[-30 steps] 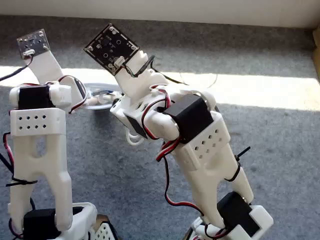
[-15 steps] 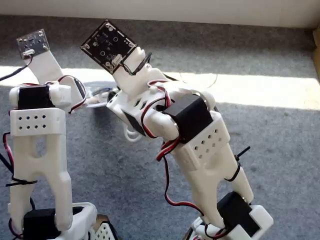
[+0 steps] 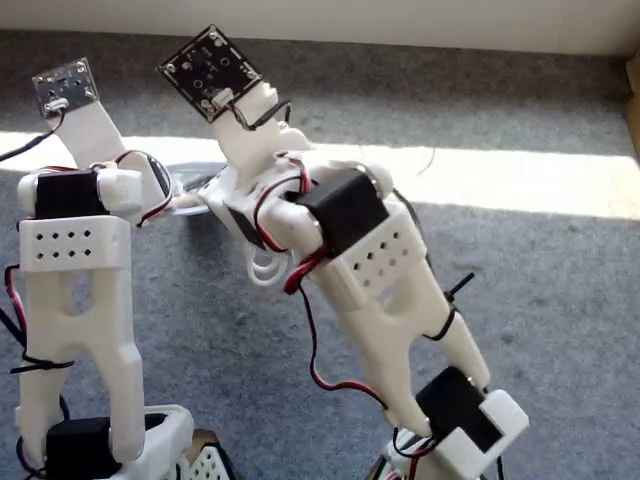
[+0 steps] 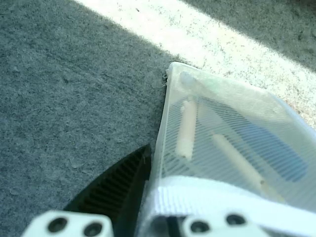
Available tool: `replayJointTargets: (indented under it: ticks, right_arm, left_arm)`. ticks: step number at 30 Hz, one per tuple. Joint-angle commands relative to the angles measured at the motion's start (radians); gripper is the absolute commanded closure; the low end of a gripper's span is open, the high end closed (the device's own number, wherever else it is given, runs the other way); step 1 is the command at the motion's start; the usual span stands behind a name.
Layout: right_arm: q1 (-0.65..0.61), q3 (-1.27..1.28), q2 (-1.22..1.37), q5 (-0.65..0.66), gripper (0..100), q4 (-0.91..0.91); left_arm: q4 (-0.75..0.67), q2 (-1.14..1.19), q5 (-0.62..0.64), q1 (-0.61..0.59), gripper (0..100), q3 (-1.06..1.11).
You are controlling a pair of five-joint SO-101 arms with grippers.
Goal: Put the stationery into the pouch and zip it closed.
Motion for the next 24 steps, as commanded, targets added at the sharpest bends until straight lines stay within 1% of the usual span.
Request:
replayJointTargets:
  ticks: [1,9,12,14,17,23,24]
  right_arm:
    - [0.012,-0.051,0.018,-0.009,98.2,-0.033]
    - [0.008,-0.044,0.035,-0.012,98.2,-0.145]
    - [0.019,-0.044,0.028,-0.029,98.5,-0.136]
    - [0.050,-0.051,0.030,-0.035,98.5,-0.088]
    - [0.061,-0.054,0.028,-0.032,98.5,-0.045]
    - [0.061,-0.061,0.028,-0.028,98.2,-0.039]
    - [0.061,-0.079,0.028,-0.009,98.2,-0.033]
  left_arm:
    - [-0.014,0.018,-0.009,-0.010,96,0.008]
    - [-0.014,0.018,-0.009,-0.010,96,0.008]
    - [-0.014,0.018,-0.009,-0.010,96,0.008]
    - [-0.014,0.018,-0.009,-0.010,96,0.008]
    - [-0.014,0.018,-0.009,-0.010,96,0.008]
    - [-0.012,0.018,-0.011,-0.010,96,0.008]
    - [-0.012,0.018,-0.011,-0.010,96,0.008]
